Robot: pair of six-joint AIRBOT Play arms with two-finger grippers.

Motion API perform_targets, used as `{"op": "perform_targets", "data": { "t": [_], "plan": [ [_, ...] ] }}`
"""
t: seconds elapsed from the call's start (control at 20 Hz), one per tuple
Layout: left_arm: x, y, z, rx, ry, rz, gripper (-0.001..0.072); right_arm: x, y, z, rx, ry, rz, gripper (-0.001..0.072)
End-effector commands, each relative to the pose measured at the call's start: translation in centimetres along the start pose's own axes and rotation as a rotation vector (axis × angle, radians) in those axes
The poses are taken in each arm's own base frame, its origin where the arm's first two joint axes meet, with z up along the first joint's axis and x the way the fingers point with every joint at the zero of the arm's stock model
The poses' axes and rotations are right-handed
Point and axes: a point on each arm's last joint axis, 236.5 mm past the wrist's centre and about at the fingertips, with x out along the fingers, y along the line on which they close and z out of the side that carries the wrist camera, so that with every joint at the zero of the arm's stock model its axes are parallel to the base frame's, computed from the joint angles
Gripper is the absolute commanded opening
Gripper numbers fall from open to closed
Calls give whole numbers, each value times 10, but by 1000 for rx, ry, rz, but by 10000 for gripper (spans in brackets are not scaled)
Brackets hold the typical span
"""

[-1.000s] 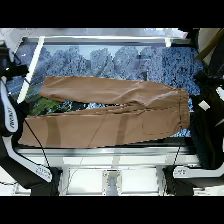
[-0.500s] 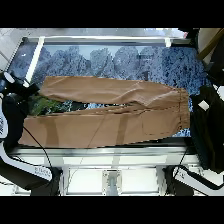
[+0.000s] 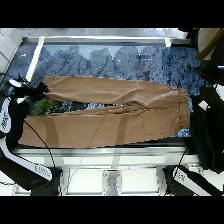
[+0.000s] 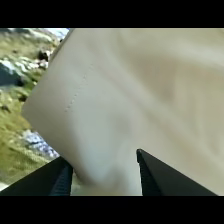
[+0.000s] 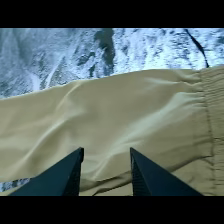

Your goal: Fold the clothes and pants, and hang the long-sleeved shirts on hangers.

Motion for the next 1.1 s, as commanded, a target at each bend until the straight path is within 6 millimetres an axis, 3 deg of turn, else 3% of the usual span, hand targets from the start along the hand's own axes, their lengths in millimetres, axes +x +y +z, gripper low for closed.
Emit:
{"op": "perform_targets", "data": {
  "t": [0.0,0.05,0.1,0.15,0.3,0.4,0.55,0.65,0.75,0.8,0.9,1.05],
  "plan": [
    [7,1,-1,-11,0,-9,425,1,14,-5,-17,13,28,340],
    [9,2,-1,-13,-1,-8,360,1,14,-5,-15,14,30,339],
    [9,3,1,-14,-9,-7,160,1,14,-5,-13,14,29,339],
    [9,2,4,-10,-21,-8,19,1,14,-5,-13,14,29,339],
    [-20,-8,23,79,-75,-25,12,1,14,-8,-13,30,29,339],
    [-60,-21,31,170,-92,-45,11,1,12,-13,-18,47,21,339],
    [-111,-29,24,291,-24,-31,10,1,10,-13,-25,48,13,339],
    [-122,-9,24,327,16,95,10,1,6,-13,-32,49,-5,339],
    [-119,-3,25,350,12,151,13,2,4,-13,-33,50,-11,340],
    [-114,-8,28,361,-2,147,104,4,3,-13,-33,53,-11,340],
    [-108,-22,39,385,-61,135,690,8,2,-14,-52,64,-11,341],
    [-124,-28,59,351,-128,128,681,11,-4,-18,-70,83,-30,341]
  ]
}}
